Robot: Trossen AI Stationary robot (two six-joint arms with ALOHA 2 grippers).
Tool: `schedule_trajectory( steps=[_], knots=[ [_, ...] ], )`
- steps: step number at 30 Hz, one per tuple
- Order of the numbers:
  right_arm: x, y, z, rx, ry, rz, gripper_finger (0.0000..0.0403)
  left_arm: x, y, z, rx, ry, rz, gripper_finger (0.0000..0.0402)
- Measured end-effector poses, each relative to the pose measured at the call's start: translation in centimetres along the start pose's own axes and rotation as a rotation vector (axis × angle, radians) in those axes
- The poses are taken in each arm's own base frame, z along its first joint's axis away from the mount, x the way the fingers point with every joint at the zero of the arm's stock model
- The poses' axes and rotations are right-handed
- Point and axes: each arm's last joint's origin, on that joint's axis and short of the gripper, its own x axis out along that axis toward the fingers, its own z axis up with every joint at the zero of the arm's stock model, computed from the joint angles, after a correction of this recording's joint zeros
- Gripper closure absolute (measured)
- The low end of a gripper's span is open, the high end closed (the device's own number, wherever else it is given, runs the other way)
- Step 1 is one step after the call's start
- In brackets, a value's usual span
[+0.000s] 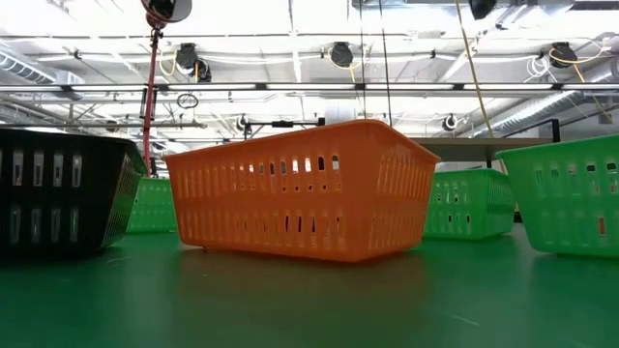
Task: Stack baskets on shelf by color
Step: Put the top left green basket on the shelf
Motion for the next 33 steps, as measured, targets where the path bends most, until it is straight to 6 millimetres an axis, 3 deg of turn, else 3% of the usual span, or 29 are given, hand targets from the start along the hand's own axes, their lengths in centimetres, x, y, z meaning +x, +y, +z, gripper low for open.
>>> schedule_trajectory(
  steps=[4, 8, 14, 18, 22, 27, 33],
  knots=[
    [1.1, 0.3, 2.9, 0.026, 0.053, -0.003, 0.0401, 0.2, 0.0, -0.2, -0.004, 0.017, -0.002, 0.0387],
    [2.3, 0.5, 3.7, 0.053, 0.086, -0.004, 0.0401, 0.6, 0.0, -0.6, -0.008, 0.060, -0.008, 0.0387],
    [3.8, 0.6, 1.9, 0.053, 0.140, -0.004, 0.0401, 1.8, -0.6, -1.4, -0.071, 0.141, -0.044, 0.0371],
    [4.6, 0.7, -0.4, 0.084, 0.165, -0.008, 0.0401, 2.9, -1.6, -2.2, -0.114, 0.229, -0.043, 0.0335],
    [5.3, 0.7, -2.0, 0.086, 0.149, -0.006, 0.0401, 4.3, -3.2, -4.3, -0.126, 0.441, 0.021, 0.0292],
    [5.4, 0.6, -2.2, 0.087, 0.129, -0.009, 0.0401, 5.7, -5.2, -6.5, -0.156, 0.627, 0.112, 0.0258],
    [5.4, 0.6, -2.3, 0.086, 0.135, -0.008, 0.0401, 7.6, -7.6, -8.3, -0.206, 0.727, 0.132, 0.0227]
  ],
)
